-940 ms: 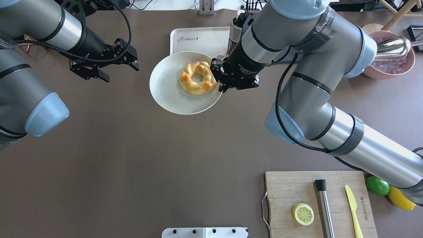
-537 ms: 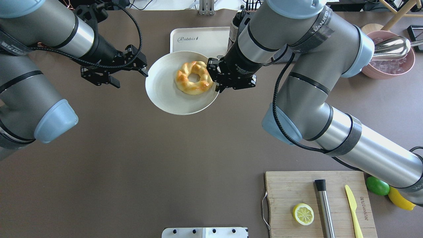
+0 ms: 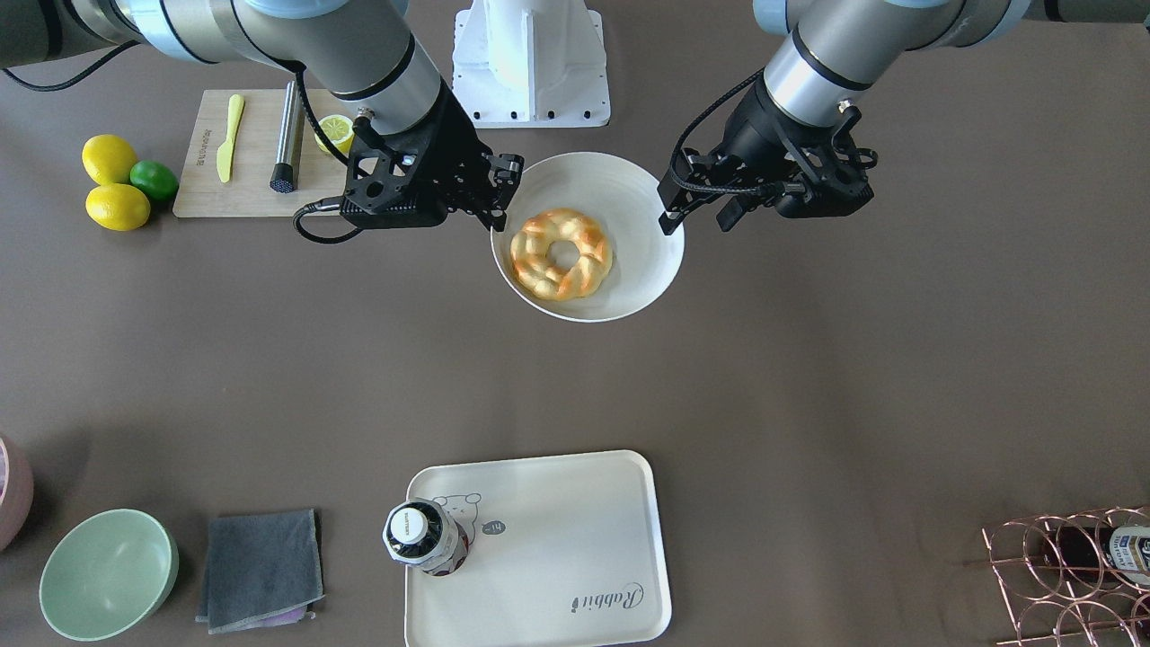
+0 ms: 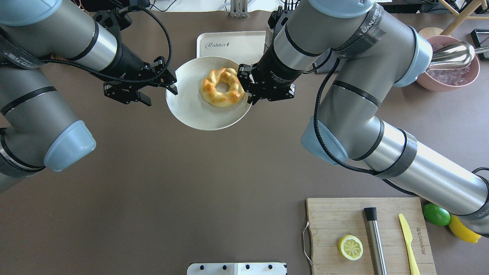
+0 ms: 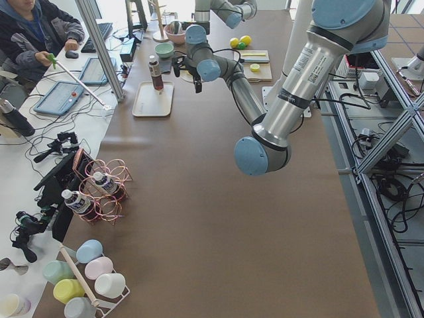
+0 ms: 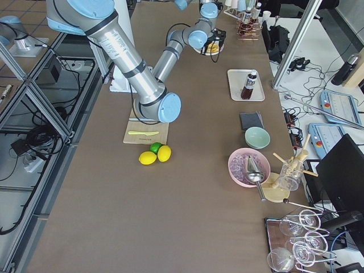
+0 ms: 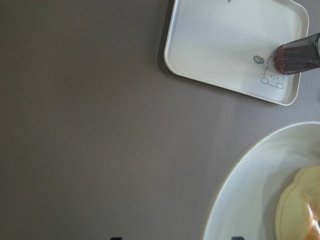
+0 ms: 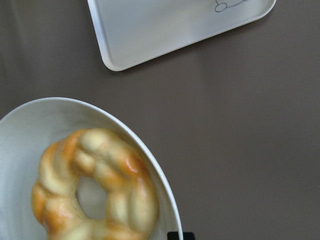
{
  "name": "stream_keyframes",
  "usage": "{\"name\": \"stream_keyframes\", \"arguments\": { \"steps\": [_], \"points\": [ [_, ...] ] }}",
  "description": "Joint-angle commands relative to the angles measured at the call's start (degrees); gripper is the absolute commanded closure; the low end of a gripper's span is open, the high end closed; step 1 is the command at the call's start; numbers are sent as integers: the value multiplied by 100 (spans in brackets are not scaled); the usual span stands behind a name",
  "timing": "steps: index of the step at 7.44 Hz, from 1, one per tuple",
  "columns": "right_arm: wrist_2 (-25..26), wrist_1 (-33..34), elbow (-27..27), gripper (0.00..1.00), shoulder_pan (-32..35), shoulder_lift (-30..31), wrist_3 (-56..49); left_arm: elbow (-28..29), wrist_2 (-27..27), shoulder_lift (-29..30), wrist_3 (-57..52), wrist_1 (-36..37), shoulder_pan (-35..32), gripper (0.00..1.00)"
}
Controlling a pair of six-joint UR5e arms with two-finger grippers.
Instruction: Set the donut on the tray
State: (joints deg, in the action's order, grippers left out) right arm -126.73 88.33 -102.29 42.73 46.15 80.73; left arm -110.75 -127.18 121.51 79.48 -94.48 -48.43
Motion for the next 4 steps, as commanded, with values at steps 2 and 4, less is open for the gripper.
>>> {"name": "stream_keyframes", "arguments": {
  "steps": [2,4],
  "points": [
    [-36,0,-19,100,25,-54,13,-16,0,5,32,0,79,51],
    [-36,0,-19,100,25,-54,13,-113,9,-13,67,0,114,68]
  ]
}}
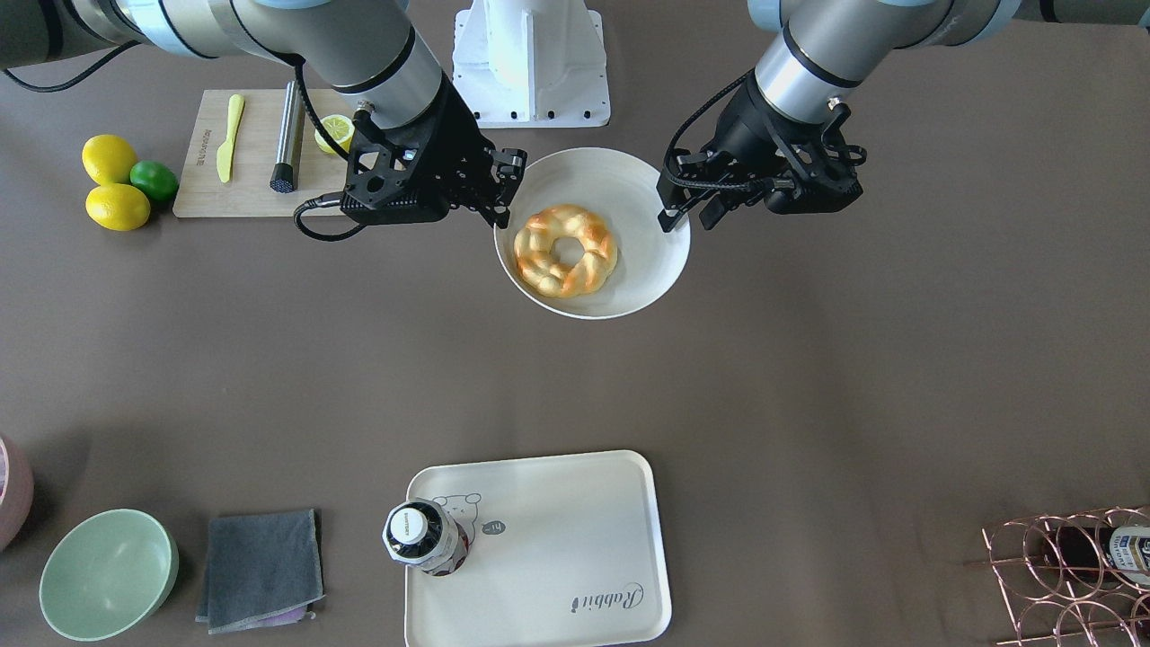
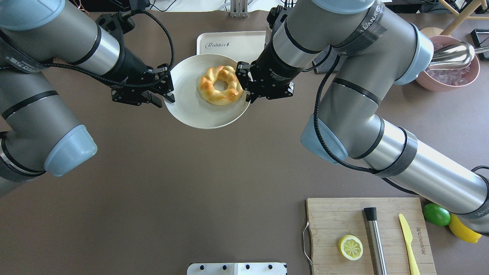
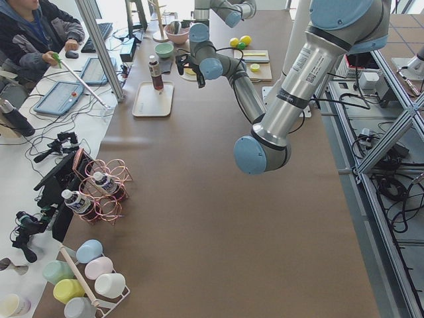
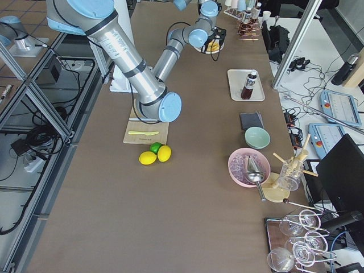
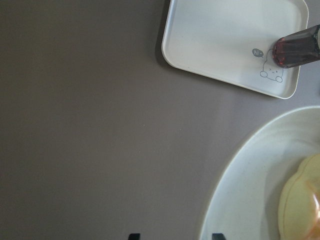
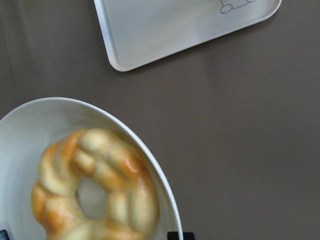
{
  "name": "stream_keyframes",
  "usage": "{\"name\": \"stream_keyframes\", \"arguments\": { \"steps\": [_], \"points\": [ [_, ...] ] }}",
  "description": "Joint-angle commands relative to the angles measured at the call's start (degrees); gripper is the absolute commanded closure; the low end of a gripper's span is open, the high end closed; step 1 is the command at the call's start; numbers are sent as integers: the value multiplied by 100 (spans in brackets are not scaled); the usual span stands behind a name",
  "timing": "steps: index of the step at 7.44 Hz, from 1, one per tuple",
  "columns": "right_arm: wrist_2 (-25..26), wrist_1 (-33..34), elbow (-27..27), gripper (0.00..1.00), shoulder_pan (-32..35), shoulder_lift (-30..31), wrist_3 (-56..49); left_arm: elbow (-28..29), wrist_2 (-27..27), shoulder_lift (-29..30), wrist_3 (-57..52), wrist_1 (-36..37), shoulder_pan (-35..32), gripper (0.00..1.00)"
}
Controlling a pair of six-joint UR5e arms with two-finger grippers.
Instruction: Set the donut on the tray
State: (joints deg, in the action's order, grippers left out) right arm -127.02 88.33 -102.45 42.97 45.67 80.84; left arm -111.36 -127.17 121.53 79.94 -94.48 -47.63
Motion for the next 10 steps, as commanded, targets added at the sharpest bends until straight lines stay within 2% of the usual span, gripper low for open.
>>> {"name": "stream_keyframes", "arguments": {
  "steps": [1,3,5,7,9,10],
  "points": [
    [-7,0,-12,100,1,-6,2,-61,69,2,13,0,34,70],
    [-15,0,-21,100,-8,-14,132,-140,412,2,545,0,139,100],
    [-24,0,-56,100,-26,-15,160,-140,422,-6,549,0,148,100],
    [11,0,-65,1,-8,-6,282,-140,491,-6,558,9,148,100],
    [-120,0,-109,0,175,55,309,-53,658,-6,558,0,227,100],
    [-338,0,-109,0,411,117,301,70,781,11,558,0,341,100]
  ]
}}
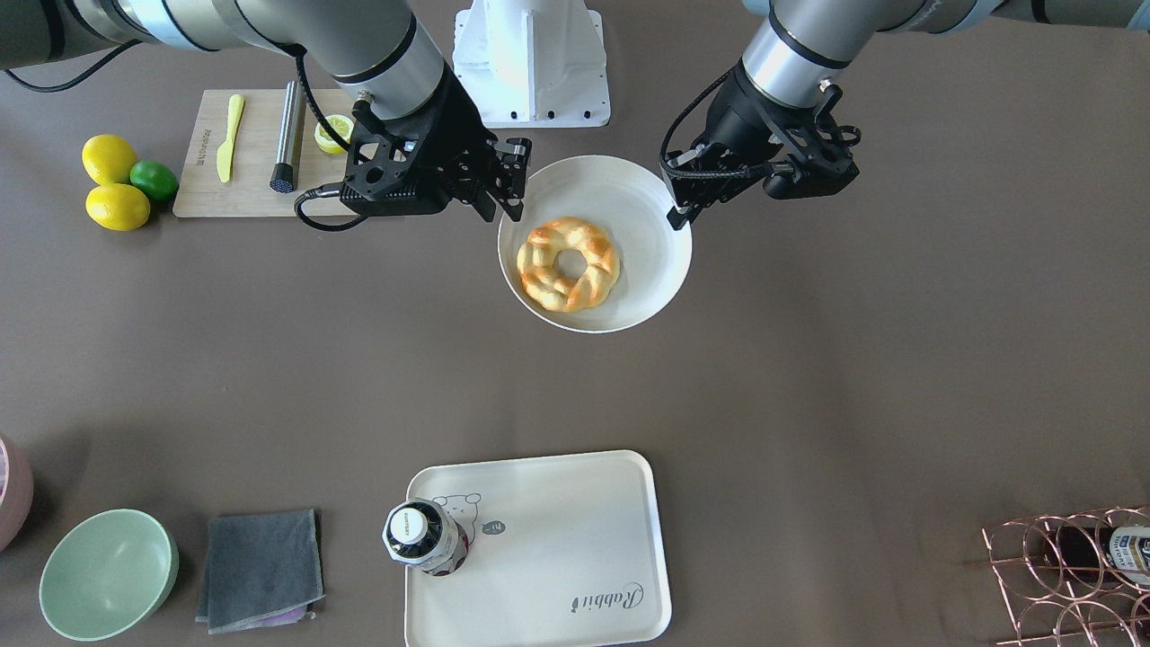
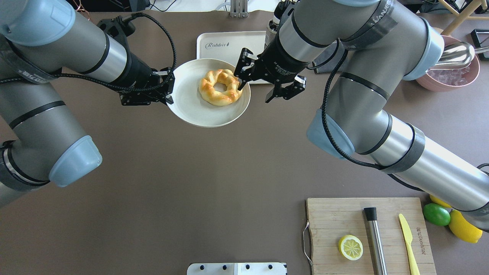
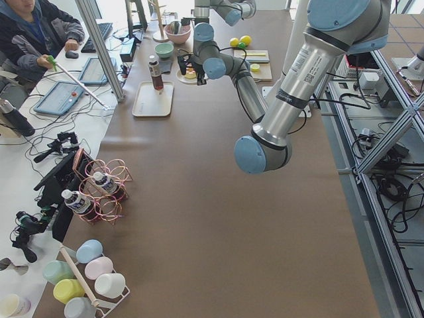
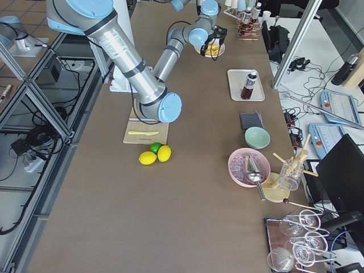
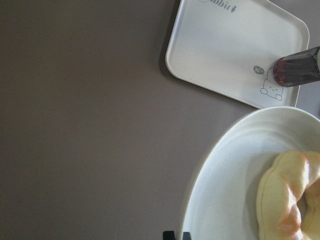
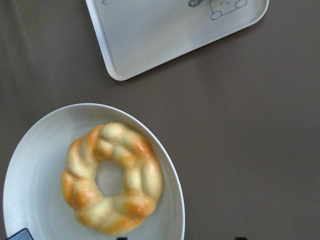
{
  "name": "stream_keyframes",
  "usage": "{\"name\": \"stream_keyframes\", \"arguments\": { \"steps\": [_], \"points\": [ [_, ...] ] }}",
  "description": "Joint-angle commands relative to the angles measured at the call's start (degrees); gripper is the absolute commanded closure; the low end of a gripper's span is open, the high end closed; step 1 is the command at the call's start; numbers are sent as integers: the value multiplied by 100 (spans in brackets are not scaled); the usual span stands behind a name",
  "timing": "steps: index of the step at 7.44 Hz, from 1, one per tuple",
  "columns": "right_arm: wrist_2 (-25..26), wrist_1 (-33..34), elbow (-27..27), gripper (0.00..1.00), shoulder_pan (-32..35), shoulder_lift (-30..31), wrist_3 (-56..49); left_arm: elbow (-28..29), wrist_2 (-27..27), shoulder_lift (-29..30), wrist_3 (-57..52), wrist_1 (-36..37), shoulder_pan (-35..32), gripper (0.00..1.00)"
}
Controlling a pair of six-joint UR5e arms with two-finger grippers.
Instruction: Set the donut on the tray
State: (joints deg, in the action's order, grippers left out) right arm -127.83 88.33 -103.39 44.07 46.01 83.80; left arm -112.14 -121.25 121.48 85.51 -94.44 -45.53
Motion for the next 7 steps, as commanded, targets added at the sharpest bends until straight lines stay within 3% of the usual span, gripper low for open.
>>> {"name": "stream_keyframes", "arguments": {
  "steps": [1,3,5,6,7],
  "points": [
    [-347,0,-119,0,477,284,-47,444,337,147,1,-100,141,100],
    [-348,0,-479,0,698,925,-388,1540,461,359,18,-1035,133,100],
    [-348,0,-656,0,970,1470,-1108,2988,681,691,385,-2239,-25,100],
    [-348,0,-656,0,1041,1612,-1320,3666,829,937,614,-2663,-78,100],
    [-348,0,-647,0,1085,1639,-1392,3977,970,1209,842,-2650,-105,100]
  ]
}}
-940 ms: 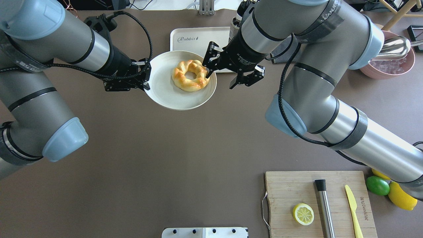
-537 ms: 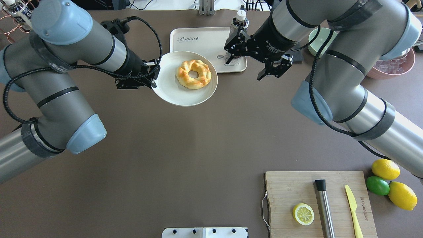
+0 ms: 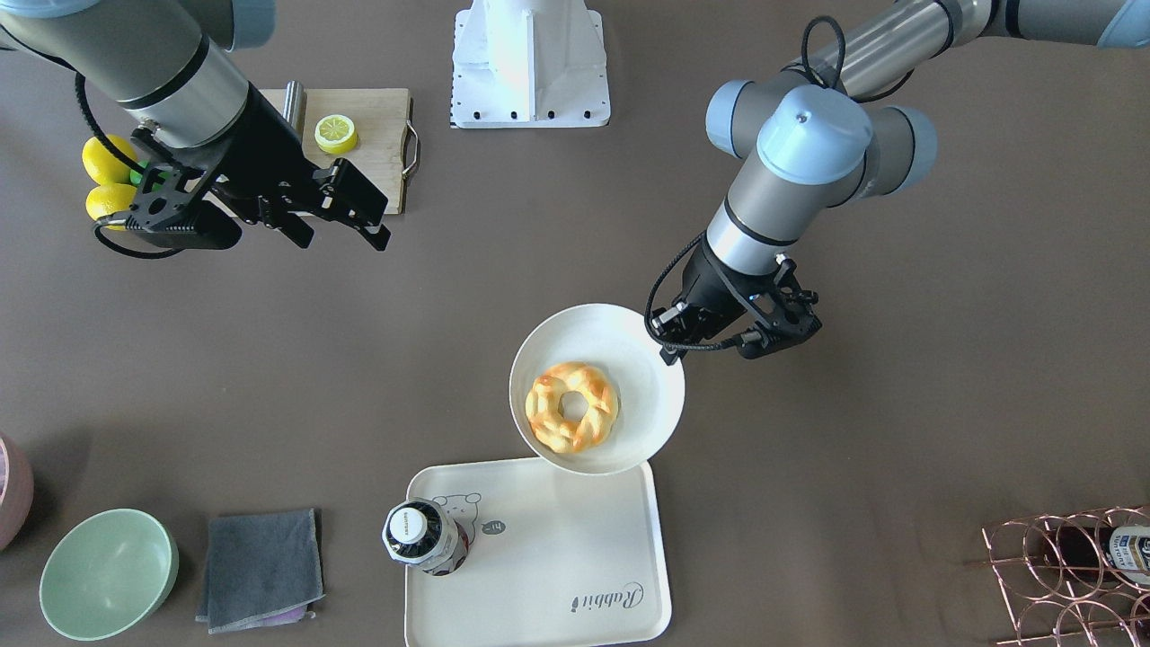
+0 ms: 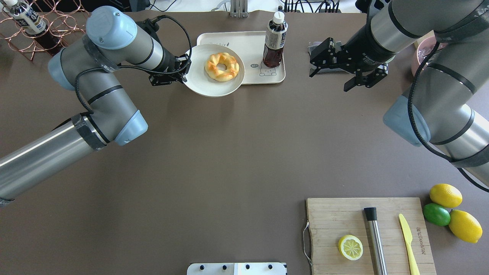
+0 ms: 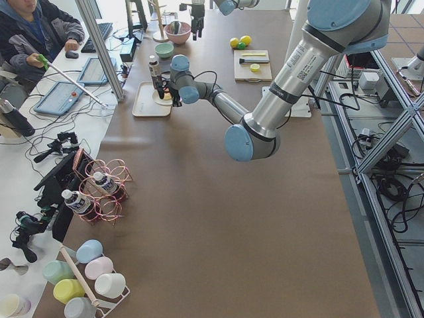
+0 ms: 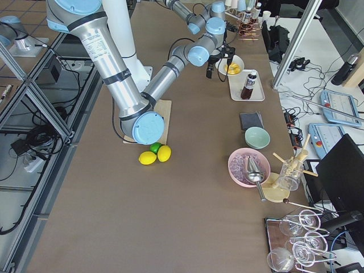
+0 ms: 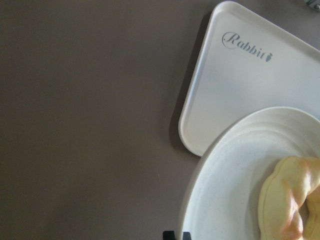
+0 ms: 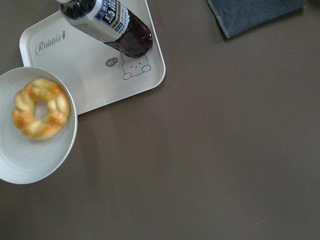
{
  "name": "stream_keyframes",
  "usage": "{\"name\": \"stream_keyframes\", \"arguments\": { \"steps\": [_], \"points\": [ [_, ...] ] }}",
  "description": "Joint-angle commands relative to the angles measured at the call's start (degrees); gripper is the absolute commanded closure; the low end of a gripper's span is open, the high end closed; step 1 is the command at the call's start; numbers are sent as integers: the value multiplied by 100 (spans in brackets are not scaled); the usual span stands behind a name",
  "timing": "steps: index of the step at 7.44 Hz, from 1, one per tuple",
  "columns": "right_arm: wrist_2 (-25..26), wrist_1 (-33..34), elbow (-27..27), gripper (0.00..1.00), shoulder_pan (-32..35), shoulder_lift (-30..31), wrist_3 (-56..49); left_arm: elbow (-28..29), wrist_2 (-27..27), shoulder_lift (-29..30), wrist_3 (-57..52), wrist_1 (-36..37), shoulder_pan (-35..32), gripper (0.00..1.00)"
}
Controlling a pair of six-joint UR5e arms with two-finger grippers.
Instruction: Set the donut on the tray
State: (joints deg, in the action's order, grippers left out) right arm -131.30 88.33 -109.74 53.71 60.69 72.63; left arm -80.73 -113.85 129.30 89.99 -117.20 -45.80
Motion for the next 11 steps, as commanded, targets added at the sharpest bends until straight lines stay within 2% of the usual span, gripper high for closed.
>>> {"name": "stream_keyframes", "arguments": {
  "steps": [1,2,4,5,6,11],
  "points": [
    [-1,0,31,0,113,172,-284,1266,354,778,788,-391,-96,100],
    [-1,0,14,0,156,215,-284,1706,503,1077,1166,-487,-96,100],
    [26,-8,-21,0,244,521,-572,2218,513,1158,1450,-865,-87,100],
    [61,-17,-13,0,297,680,-870,2577,774,1438,1625,-892,43,100],
    [78,-26,-4,0,341,795,-1047,2746,899,1475,2079,-1284,105,100],
    [26,-70,-4,0,903,1787,-2786,3283,952,1721,2189,-1621,185,100]
  ]
}}
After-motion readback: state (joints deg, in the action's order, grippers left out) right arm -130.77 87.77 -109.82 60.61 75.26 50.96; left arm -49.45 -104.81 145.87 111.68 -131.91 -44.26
